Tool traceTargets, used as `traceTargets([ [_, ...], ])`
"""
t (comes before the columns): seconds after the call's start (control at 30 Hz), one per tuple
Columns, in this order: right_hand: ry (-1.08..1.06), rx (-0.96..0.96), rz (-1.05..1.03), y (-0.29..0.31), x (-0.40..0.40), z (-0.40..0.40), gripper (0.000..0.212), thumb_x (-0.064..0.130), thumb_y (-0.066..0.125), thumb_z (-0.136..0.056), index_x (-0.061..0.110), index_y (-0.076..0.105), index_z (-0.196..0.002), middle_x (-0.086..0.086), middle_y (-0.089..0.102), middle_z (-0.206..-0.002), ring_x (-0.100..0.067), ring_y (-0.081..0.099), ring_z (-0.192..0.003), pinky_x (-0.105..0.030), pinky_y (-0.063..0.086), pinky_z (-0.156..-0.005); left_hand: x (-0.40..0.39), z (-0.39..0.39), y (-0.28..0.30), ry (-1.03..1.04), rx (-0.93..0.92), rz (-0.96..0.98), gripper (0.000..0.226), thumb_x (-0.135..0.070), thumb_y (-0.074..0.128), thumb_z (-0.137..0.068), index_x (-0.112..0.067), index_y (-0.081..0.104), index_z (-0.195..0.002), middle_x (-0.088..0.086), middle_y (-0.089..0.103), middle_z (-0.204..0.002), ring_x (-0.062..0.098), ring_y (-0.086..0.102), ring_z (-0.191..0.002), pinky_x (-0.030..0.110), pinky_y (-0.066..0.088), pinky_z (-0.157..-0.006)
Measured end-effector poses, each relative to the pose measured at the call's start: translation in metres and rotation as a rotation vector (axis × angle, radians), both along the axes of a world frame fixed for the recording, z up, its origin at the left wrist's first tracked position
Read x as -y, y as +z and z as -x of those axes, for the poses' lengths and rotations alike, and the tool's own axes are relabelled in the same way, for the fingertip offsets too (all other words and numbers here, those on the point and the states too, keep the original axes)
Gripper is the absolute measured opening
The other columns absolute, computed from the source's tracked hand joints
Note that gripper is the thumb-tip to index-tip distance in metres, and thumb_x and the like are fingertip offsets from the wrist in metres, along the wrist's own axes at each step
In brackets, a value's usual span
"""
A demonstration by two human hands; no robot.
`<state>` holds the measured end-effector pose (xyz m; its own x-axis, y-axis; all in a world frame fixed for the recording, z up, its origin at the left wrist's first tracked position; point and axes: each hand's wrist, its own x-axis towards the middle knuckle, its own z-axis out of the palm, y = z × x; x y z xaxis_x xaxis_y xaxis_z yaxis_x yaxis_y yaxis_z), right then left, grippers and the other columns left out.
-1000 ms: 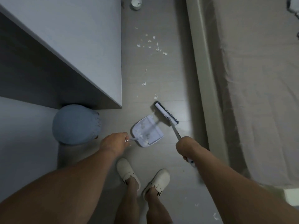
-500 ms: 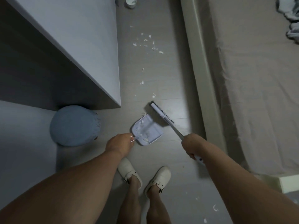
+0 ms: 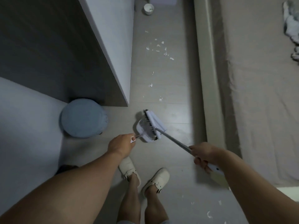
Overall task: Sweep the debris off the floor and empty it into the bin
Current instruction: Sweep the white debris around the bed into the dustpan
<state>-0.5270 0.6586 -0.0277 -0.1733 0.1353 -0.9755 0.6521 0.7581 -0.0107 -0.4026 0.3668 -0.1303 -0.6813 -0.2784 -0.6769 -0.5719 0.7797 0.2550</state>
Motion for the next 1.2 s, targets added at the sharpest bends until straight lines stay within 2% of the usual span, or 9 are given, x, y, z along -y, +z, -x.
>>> traceTargets([
  [0.13, -0.104, -0.038, -0.046, 0.007, 0.023, 0.007, 0.018, 0.025, 0.04, -0.098, 0.014, 0.049, -0.087, -0.004, 0.05, -0.051, -0.011, 0.031, -0.032, -0.013, 0.028, -0.04, 0.017, -0.036, 0.02, 0.066, -0.046, 0.02, 0.017, -0.043, 0.054, -0.095, -0.032, 0.065, -0.103, -0.003, 0.072, -0.104, 0.028, 0.066, -0.097, 0.032, 0.05, -0.076],
  [0.4, -0.334, 0.324, 0.21, 0.005, 0.054, 0.03, 0.045, 0.035, 0.036, -0.101, 0.017, 0.041, -0.06, 0.007, 0.028, -0.049, -0.005, 0.027, -0.033, -0.017, 0.027, -0.03, 0.061, -0.099, 0.036, 0.173, -0.041, 0.116, 0.015, -0.042, 0.052, -0.095, -0.03, 0.061, -0.098, -0.004, 0.071, -0.101, 0.026, 0.065, -0.093, 0.032, 0.052, -0.076],
  [0.6, -0.259, 0.216, 0.107, 0.01, 0.078, 0.024, 0.038, 0.035, 0.038, -0.1, 0.018, 0.042, -0.066, 0.007, 0.034, -0.049, -0.005, 0.03, -0.033, -0.017, 0.027, -0.032, 0.075, -0.145, 0.031, 0.216, 0.011, 0.149, 0.018, -0.043, 0.05, -0.095, -0.03, 0.061, -0.092, -0.003, 0.072, -0.099, 0.026, 0.065, -0.092, 0.034, 0.054, -0.079],
  [0.73, -0.048, -0.072, -0.092, -0.004, 0.106, 0.011, 0.014, 0.023, 0.04, -0.094, 0.016, 0.048, -0.085, 0.0, 0.048, -0.056, -0.009, 0.033, -0.032, -0.013, 0.028, -0.038, 0.072, -0.175, 0.028, 0.223, 0.013, 0.171, 0.019, -0.045, 0.053, -0.096, -0.031, 0.064, -0.097, -0.003, 0.072, -0.1, 0.027, 0.067, -0.095, 0.032, 0.05, -0.074],
  [0.83, 0.061, -0.184, -0.116, -0.025, 0.119, 0.002, 0.015, 0.014, 0.035, -0.094, 0.008, 0.047, -0.087, -0.01, 0.051, -0.063, -0.013, 0.037, -0.032, -0.014, 0.031, -0.039, 0.075, -0.194, 0.025, 0.219, 0.025, 0.197, 0.022, -0.049, 0.051, -0.095, -0.031, 0.064, -0.098, -0.003, 0.073, -0.098, 0.026, 0.068, -0.093, 0.032, 0.049, -0.071],
  [0.97, 0.512, -0.199, -0.03, -0.06, 0.128, -0.002, 0.033, 0.005, 0.042, -0.095, 0.008, 0.054, -0.065, -0.006, 0.054, -0.053, -0.018, 0.051, -0.045, -0.023, 0.044, -0.049, 0.085, -0.213, 0.018, 0.161, 0.041, 0.178, 0.019, -0.047, 0.055, -0.093, -0.031, 0.06, -0.083, -0.001, 0.071, -0.093, 0.026, 0.067, -0.088, 0.035, 0.054, -0.074],
  [1.03, 0.634, -0.059, -0.169, -0.075, 0.133, -0.004, 0.042, 0.008, 0.059, -0.089, 0.016, 0.054, -0.047, 0.011, 0.055, -0.042, 0.001, 0.052, -0.041, -0.017, 0.052, -0.069, 0.091, -0.216, 0.017, 0.122, 0.059, 0.16, 0.022, -0.048, 0.056, -0.093, -0.036, 0.052, -0.074, -0.003, 0.071, -0.09, 0.024, 0.067, -0.086, 0.036, 0.055, -0.075],
  [1.1, 0.866, -0.071, -0.183, -0.097, 0.122, -0.022, 0.035, 0.012, 0.07, -0.082, 0.02, 0.054, -0.052, 0.013, 0.055, -0.043, 0.006, 0.05, -0.046, -0.012, 0.047, -0.081, 0.096, -0.214, 0.014, 0.084, 0.076, 0.172, 0.027, -0.049, 0.054, -0.093, -0.035, 0.049, -0.07, -0.004, 0.071, -0.088, 0.024, 0.066, -0.083, 0.036, 0.055, -0.075],
  [1.2, 0.926, -0.008, -0.205, -0.111, 0.116, -0.047, 0.036, 0.012, 0.069, -0.084, 0.021, 0.051, -0.053, 0.013, 0.053, -0.041, 0.004, 0.048, -0.048, -0.011, 0.043, -0.083, 0.099, -0.215, 0.009, 0.016, 0.101, 0.199, 0.034, -0.048, 0.051, -0.095, -0.028, 0.044, -0.067, -0.003, 0.07, -0.088, 0.026, 0.066, -0.083, 0.034, 0.053, -0.073],
])
